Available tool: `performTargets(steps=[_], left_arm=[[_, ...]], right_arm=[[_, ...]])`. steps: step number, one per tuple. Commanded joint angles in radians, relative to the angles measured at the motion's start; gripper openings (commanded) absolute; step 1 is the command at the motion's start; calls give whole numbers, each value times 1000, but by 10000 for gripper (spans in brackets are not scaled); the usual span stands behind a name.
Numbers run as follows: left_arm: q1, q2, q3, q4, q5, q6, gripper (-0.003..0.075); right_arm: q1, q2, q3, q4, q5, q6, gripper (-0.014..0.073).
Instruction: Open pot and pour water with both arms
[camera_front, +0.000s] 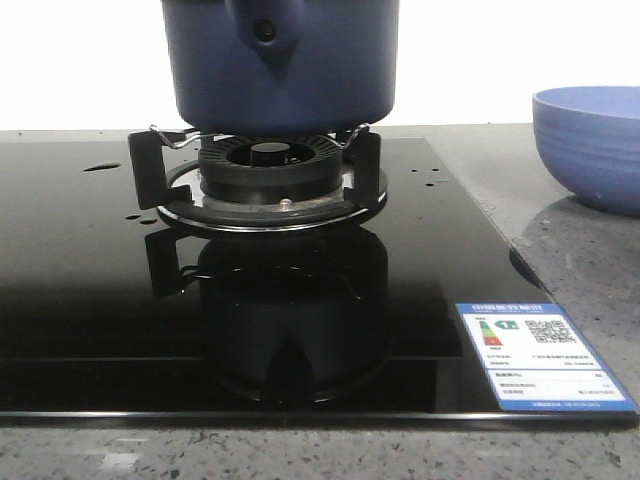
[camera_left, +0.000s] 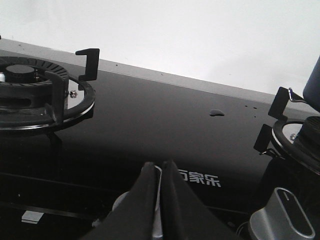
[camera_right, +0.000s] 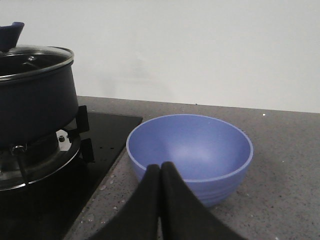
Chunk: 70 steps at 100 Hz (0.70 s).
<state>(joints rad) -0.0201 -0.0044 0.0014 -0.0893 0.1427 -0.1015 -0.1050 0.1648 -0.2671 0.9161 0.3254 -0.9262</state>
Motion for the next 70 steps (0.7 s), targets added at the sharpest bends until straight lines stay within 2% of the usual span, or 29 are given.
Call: performTargets(steps=[1,48,64,70], left_arm=[[-8,-26,33,-10,-72,-12,-19],[-8,-26,33,-10,-72,-12,-19],[-8,-26,33,-10,-72,-12,-19],[-8,-26,33,-10,-72,-12,-19]], right_arm=[[2,8,-26,24,-50,-8,-57],[2,8,-26,24,-50,-8,-57],[2,8,-26,19,-110,-6,-57],[2,8,-26,-75,-132,91,-57]])
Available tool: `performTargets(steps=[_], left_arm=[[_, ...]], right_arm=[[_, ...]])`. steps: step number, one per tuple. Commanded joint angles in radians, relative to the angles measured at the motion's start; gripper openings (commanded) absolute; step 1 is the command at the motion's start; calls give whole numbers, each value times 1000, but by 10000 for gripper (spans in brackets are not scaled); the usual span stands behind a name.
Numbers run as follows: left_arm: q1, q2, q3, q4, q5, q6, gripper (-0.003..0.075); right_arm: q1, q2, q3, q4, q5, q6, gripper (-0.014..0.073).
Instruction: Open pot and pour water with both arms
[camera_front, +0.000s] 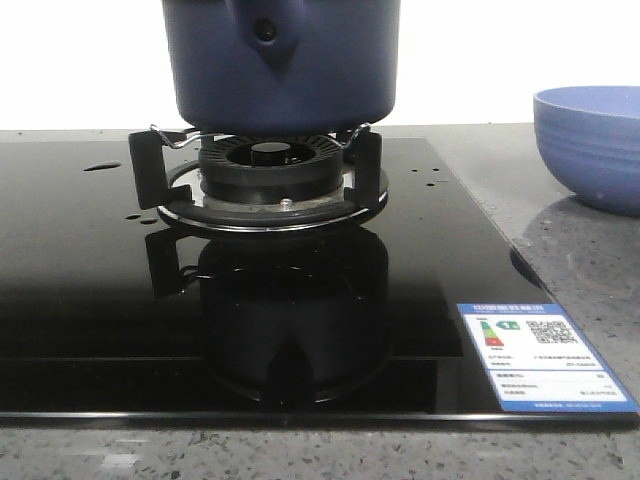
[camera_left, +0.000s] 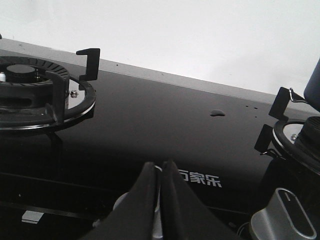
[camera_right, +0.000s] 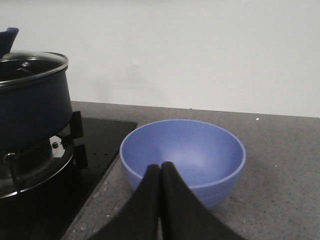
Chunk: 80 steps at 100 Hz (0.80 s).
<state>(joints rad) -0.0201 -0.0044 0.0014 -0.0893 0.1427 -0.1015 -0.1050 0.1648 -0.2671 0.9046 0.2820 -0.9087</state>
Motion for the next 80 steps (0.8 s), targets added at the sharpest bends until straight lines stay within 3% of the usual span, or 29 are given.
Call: performTargets(steps=[1,13,18,23,37,63,68,80], left_arm=[[-8,-26,33,-10,-72,-12,-19],[-8,-26,33,-10,-72,-12,-19],[-8,-26,33,-10,-72,-12,-19],[-8,-26,33,-10,-72,-12,-19],[-8,-26,33,-10,-72,-12,-19],[-8,-26,33,-10,-72,-12,-19],[-8,-26,33,-10,-72,-12,-19],[-8,-26,33,-10,-72,-12,-19]], right_arm=[[2,8,-26,-83,-92,94,-57],[2,8,-26,-574,-98,639,-57],[2,14,-14,-769,-121,817,-57],[2,16,8,-865,-177,909,-57],[35,-4,117,-893,-336,921,-57],[71,-180,304,-929,-306,953,-57],[71,-192,304,-929,-232,953,-57],[69,-193,304,-934,-209,953,-57]])
